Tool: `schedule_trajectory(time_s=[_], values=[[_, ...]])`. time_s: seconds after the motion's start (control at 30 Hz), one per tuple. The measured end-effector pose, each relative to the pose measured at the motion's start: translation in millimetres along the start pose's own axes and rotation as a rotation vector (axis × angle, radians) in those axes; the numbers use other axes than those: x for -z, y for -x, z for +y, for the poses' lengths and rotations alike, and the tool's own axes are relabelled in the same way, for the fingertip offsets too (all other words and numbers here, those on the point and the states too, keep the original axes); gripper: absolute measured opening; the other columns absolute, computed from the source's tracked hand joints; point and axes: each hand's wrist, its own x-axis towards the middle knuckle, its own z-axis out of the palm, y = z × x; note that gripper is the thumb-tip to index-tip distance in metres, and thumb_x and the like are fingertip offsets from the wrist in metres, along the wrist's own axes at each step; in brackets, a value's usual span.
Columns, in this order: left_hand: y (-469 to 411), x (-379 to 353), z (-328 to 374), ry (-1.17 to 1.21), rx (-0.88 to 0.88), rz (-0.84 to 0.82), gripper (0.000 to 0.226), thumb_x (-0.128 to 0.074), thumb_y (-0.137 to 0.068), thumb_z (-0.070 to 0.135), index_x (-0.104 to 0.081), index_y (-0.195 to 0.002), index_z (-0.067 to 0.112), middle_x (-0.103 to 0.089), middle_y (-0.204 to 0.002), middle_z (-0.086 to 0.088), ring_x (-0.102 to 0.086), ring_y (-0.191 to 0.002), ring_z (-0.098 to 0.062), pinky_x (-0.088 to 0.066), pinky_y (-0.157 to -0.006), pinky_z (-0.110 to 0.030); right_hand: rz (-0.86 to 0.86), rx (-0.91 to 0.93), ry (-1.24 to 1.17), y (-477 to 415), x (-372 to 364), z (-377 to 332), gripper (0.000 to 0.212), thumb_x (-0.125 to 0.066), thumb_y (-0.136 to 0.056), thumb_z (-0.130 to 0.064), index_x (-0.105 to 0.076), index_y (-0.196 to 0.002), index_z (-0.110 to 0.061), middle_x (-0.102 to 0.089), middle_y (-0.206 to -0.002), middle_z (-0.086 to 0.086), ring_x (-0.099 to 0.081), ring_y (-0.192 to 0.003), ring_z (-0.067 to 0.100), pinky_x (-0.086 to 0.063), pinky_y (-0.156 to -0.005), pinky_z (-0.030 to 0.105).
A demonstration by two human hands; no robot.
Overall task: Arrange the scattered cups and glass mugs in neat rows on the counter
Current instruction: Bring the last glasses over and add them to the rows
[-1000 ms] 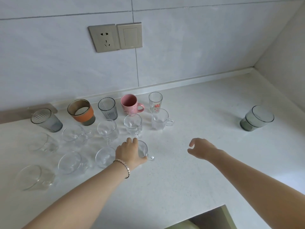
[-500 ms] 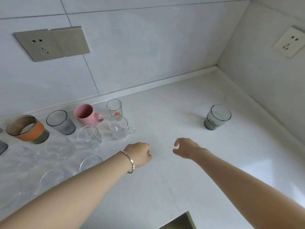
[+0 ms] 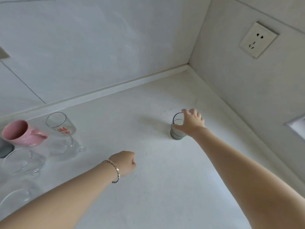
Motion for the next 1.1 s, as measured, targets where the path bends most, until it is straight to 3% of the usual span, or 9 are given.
schedule_trajectory(time_s=[0.1, 0.27, 0.37, 0.57, 0.73, 0.87, 1.1], values=[[-6, -4, -4, 0.057, 0.037, -0.008, 0.007, -0.042, -0.088, 0.022, -0.046, -0.083, 0.022, -0.055, -0.096, 0.003, -0.051, -0.086, -0.018, -0.043, -0.079, -0.029, -0.095, 0.003, -0.024, -14, -13, 8, 0.094, -0.071, -0.074, -0.05, -0.019, -0.147, -0.023, -0.028, -0.145, 0.011, -0.035, -0.129, 0.036, -0.036, -0.104, 0.042], [0, -5, -22, 0.12, 0.126, 0.001, 0.025, -0.042, -0.088, 0.021, -0.039, -0.065, 0.029, -0.055, -0.092, 0.005, -0.059, -0.094, -0.02, -0.048, -0.087, -0.032, -0.052, 0.016, -0.034, -17, -21, 15, 0.086, -0.07, -0.075, -0.037, -0.022, -0.145, -0.022, -0.032, -0.137, 0.011, -0.037, -0.122, 0.034, -0.047, -0.087, 0.038], [15, -10, -37, 0.168, 0.165, 0.018, 0.019, -0.041, -0.089, 0.021, -0.044, -0.072, 0.028, -0.055, -0.091, 0.006, -0.056, -0.09, -0.018, -0.048, -0.086, -0.032, -0.032, 0.01, 0.007, -6, -24, 11, 0.085, -0.07, -0.075, -0.038, -0.023, -0.144, -0.021, -0.035, -0.134, 0.011, -0.039, -0.121, 0.035, -0.048, -0.081, 0.037], [60, -20, -87, 0.227, 0.231, 0.06, 0.025, -0.042, -0.088, 0.021, -0.04, -0.065, 0.029, -0.055, -0.09, 0.006, -0.06, -0.095, -0.02, -0.048, -0.087, -0.032, -0.039, 0.165, 0.117, 44, -34, -42, 0.087, -0.069, -0.072, -0.042, -0.024, -0.144, -0.026, -0.036, -0.136, 0.01, -0.04, -0.122, 0.032, -0.048, -0.088, 0.037], [109, -38, -139, 0.295, 0.231, 0.116, 0.011, -0.042, -0.089, 0.02, -0.049, -0.081, 0.023, -0.055, -0.091, 0.005, -0.052, -0.086, -0.016, -0.045, -0.081, -0.029, -0.064, 0.351, 0.109, 101, -44, -120, 0.087, -0.068, -0.072, -0.045, -0.023, -0.144, -0.028, -0.036, -0.136, 0.008, -0.041, -0.122, 0.029, -0.046, -0.092, 0.037], [156, -64, -186, 0.307, 0.262, 0.112, 0.021, -0.043, -0.088, 0.021, -0.043, -0.069, 0.028, -0.056, -0.089, 0.005, -0.058, -0.091, -0.02, -0.045, -0.079, -0.029, -0.104, 0.446, 0.084, 149, -64, -178, 0.088, -0.067, -0.072, -0.048, -0.022, -0.145, -0.028, -0.035, -0.138, 0.007, -0.041, -0.124, 0.028, -0.043, -0.096, 0.037], [228, -95, -266, 0.298, 0.374, 0.112, 0.03, -0.04, -0.088, 0.023, -0.033, -0.06, 0.029, -0.05, -0.091, 0.008, -0.047, -0.084, -0.016, -0.035, -0.072, -0.023, -0.17, 0.44, 0.147, 196, -105, -251, 0.091, -0.07, -0.071, -0.045, -0.022, -0.146, -0.028, -0.036, -0.137, 0.007, -0.044, -0.123, 0.028, -0.043, -0.097, 0.035]])
